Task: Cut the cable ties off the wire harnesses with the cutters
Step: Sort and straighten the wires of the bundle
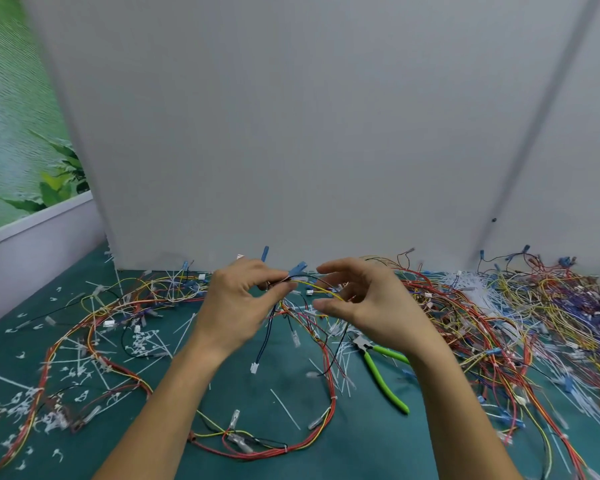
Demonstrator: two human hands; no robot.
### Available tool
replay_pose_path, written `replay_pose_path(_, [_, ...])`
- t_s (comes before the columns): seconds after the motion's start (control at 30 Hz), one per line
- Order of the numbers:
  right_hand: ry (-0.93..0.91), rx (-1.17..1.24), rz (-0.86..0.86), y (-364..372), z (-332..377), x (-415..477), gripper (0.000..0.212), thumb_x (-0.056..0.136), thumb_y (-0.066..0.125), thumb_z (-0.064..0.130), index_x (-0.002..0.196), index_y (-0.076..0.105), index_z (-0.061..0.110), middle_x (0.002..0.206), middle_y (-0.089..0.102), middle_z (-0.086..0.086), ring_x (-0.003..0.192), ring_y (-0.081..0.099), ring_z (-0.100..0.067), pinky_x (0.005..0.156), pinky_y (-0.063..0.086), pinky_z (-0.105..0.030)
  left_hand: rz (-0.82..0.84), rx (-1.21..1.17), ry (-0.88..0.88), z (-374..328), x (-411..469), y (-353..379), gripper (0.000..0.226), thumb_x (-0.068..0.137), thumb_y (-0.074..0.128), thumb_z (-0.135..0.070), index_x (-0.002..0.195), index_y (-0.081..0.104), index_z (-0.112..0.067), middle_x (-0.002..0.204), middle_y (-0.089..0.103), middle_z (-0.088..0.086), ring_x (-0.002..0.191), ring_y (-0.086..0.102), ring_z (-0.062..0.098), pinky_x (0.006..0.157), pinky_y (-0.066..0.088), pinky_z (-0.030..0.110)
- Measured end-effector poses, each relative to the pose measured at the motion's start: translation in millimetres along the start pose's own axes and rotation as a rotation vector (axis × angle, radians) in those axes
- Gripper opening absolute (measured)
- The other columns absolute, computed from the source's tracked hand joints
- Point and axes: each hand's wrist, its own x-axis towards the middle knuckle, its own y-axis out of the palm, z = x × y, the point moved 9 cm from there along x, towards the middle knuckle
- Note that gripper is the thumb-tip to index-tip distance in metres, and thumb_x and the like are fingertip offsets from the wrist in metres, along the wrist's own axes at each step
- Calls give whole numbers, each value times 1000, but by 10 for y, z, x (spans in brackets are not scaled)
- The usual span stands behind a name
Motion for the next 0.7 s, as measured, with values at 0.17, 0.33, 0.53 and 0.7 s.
replay_pose_path(0.17, [-48, 103, 41, 265, 60, 7, 17, 95, 75, 25, 112, 73, 22, 101, 77, 4, 76, 74, -18, 70, 60, -29, 35, 18, 136, -188, -46, 136, 23, 81, 83, -4, 101, 81, -13, 89, 76, -4, 82, 67, 11, 77, 54, 29])
replay_pose_path(0.33, [-54, 199, -81, 118, 23, 48, 14, 104, 61, 18, 103, 72, 9, 89, 78, -4, 79, 76, -18, 66, 58, -27, -90, -69, 123, -211, -43, 3, 14, 82, 83, -9, 96, 80, -9, 99, 76, -4, 85, 72, 5, 80, 55, 18])
replay_pose_path(0.53, [88, 602, -103, 15, -118, 46, 23, 105, 56, 24, 104, 67, 3, 99, 77, -16, 93, 77, -31, 69, 59, -27, -381, -173, -114, 108, -54, -333, 10, 92, 73, -20, 84, 70, -26, 75, 72, -7, 63, 66, 15, 63, 54, 23])
replay_pose_path(0.7, [173, 957, -20, 141, -95, 63, 24, 97, 61, 23, 103, 60, 0, 92, 73, -17, 86, 76, -35, 68, 64, -39, 38, -306, -336, 388, 0, 77, 9, 95, 69, -15, 93, 76, -21, 91, 79, -5, 88, 74, 13, 80, 56, 28])
